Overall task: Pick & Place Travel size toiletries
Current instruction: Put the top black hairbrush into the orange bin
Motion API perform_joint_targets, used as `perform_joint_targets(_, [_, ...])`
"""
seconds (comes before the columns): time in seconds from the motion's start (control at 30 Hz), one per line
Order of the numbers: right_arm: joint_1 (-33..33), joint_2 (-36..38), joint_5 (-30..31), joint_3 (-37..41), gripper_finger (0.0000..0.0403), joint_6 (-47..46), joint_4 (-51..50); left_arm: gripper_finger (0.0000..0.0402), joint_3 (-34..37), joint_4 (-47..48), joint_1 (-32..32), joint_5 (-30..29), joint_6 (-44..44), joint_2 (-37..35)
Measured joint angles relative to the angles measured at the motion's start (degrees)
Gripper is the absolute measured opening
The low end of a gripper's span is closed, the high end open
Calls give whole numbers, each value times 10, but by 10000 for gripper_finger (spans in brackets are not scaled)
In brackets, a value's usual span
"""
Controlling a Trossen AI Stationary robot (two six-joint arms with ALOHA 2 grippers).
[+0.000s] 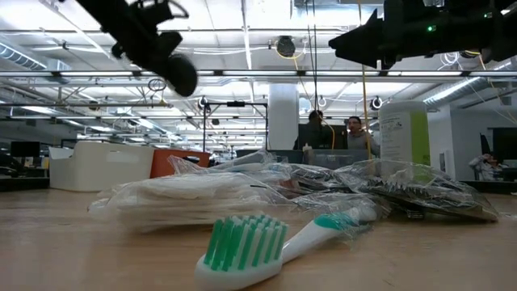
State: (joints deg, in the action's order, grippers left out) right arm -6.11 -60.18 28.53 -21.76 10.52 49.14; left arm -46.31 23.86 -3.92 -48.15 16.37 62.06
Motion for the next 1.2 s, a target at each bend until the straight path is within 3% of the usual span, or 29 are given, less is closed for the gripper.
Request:
perform_joint_targets(0.17, [0,0,0,0,252,-7,-2,10,45,-2,-81,32,93,-1])
perform_joint_targets(0.37, [0,0,0,0,244,-9,-2,27,88,-72,-169,120,98,31])
perform_joint_targets(0.7, [4,0,-1,0,244,-50,-2,81,95,-72,-216,157,120,92])
perform_joint_targets(0.93, [5,0,-1,0,253,-51,-7,183,95,-71,-220,161,97,90])
perform_joint_targets(1.2, [5,0,-1,0,254,-51,-14,298,94,-44,-247,58,38,82])
